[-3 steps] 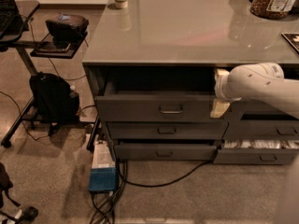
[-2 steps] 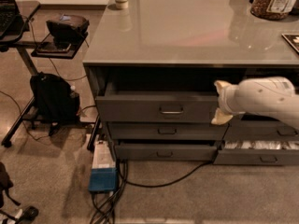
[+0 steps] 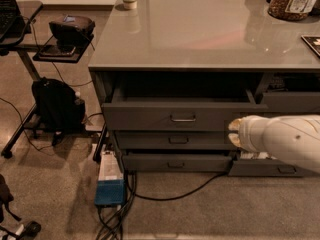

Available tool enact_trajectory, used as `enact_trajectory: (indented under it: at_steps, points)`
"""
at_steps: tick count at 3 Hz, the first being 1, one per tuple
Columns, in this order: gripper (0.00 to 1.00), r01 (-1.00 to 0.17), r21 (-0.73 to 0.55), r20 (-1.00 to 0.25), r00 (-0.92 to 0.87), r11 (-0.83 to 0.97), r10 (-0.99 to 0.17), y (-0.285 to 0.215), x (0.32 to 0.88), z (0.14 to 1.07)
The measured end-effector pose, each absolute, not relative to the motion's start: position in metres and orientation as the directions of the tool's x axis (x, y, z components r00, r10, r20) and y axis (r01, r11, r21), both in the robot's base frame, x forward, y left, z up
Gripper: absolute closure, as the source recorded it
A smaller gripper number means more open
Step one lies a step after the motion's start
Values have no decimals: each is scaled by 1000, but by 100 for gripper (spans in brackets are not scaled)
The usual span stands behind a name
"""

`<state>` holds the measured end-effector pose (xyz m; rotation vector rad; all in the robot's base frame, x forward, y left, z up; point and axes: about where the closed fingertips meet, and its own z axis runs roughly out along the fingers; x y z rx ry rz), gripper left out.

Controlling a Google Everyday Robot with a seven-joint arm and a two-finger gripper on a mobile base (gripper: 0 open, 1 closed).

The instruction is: Close top drawer

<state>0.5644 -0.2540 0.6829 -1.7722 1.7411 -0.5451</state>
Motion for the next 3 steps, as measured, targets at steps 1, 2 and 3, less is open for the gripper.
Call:
enact_trajectory:
  at_steps: [1, 2, 3]
  points:
    - [89, -740, -672, -99, 82, 6, -992, -253, 542, 675]
    - [100, -733, -680, -120, 102, 7, -988, -245, 553, 661]
    - [100, -740, -673, -154, 109, 23, -982, -237, 579, 647]
